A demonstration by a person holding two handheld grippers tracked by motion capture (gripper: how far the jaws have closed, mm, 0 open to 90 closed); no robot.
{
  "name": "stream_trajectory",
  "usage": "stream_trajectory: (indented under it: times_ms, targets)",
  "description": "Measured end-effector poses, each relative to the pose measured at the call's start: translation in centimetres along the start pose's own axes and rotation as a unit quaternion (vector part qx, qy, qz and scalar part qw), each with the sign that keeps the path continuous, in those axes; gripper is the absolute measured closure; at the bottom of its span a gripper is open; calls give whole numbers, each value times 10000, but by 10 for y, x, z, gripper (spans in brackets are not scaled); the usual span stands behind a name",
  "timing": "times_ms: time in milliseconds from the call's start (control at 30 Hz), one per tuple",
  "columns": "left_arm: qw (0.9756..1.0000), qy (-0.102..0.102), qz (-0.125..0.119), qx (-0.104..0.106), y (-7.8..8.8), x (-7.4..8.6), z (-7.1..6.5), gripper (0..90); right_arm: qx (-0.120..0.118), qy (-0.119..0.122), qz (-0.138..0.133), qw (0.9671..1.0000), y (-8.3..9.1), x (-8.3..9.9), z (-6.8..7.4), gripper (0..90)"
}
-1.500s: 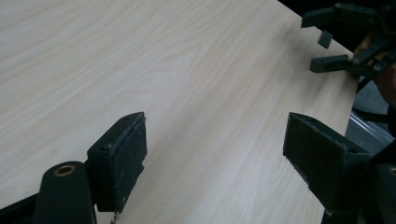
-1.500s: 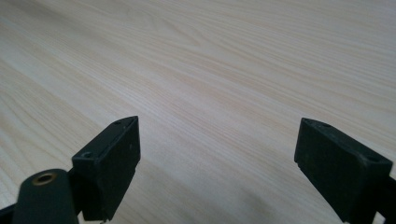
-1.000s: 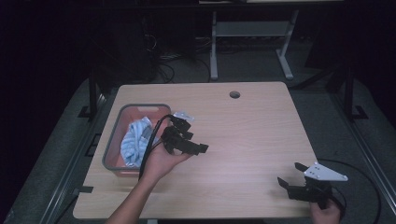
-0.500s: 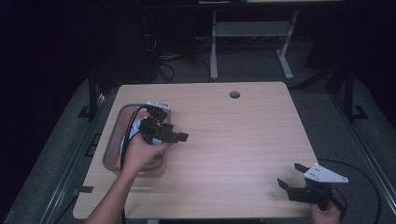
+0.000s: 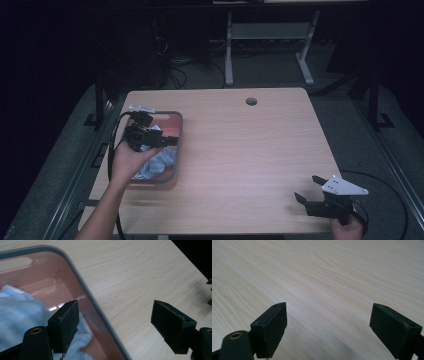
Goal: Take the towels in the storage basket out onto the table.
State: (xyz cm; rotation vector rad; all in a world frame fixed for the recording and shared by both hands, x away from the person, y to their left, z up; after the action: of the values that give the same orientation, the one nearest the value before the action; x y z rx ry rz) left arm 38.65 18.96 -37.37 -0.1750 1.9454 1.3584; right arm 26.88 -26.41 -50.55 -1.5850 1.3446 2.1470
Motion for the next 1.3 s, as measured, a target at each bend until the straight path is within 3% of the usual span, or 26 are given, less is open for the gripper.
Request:
stream_trajectory:
  times_ms: [233, 567, 867, 1033, 1300]
  targets:
    - [9996, 213, -22, -196, 10, 16, 24, 227, -6, -3, 0, 10000, 0, 0, 1, 137]
    - [9971, 575, -82, -484, 16, 30, 53, 230, -18, 32, 17, 10000, -1, 0, 2, 137]
    - [9934, 757, 287, -816, -4, 40, 67, 228, -53, 70, -9, 10000, -1, -1, 4, 137]
    - [9916, 797, 498, -886, -18, 43, 69, 230, -65, 64, -22, 10000, -1, -1, 4, 137]
    - [9874, 750, 914, -1051, -39, 48, 70, 337, -87, 72, -15, 9999, -1, -2, 5, 137]
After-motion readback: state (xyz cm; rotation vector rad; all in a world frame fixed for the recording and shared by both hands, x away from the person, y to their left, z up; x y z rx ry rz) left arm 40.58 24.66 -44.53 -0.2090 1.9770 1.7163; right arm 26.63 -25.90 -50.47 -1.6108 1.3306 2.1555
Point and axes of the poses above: each handheld gripper's, and its own axes: y roughly backward along the jaws, x roughly out of its underside, z roughly to its left, the point moved 7 cm from there along -y, roughly forward along the jaws, and after that the axes turned 9 degrees about -x, right-handed, at the moved point
